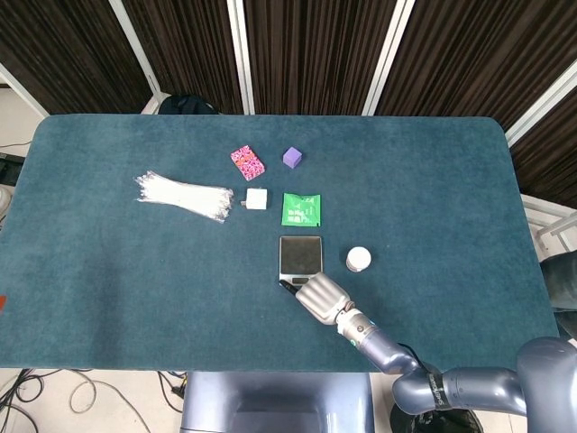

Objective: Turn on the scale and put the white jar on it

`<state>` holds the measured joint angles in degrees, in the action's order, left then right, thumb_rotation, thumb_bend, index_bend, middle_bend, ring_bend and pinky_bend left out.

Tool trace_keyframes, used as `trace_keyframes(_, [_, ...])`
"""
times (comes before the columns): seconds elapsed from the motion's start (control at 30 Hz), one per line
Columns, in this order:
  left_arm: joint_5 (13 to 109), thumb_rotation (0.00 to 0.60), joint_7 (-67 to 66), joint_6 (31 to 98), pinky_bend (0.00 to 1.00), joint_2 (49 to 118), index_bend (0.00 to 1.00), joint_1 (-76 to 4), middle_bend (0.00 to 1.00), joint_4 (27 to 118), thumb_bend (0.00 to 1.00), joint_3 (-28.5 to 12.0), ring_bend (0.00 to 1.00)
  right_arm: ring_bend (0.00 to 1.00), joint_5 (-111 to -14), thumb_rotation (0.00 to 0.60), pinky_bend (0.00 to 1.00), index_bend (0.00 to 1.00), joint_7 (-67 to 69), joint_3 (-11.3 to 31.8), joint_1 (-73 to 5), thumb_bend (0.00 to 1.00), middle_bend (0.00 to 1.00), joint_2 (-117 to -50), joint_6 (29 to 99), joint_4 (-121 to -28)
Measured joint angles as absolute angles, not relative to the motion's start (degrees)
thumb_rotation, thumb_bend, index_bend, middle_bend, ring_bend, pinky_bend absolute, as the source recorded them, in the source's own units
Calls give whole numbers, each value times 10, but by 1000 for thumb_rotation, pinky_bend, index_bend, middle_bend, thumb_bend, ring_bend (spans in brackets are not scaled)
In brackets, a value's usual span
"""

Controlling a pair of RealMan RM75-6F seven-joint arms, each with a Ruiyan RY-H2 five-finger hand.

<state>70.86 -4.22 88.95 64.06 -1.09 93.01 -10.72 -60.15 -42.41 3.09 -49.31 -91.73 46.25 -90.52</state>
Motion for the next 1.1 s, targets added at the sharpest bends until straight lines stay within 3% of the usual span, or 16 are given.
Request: trace_keyframes(1.1, [705, 600, -47, 890, 0, 642, 0, -12, 0, 928, 118, -109, 0, 829, -577, 600, 1000, 3, -416, 11, -511, 966, 769, -924, 468, -891])
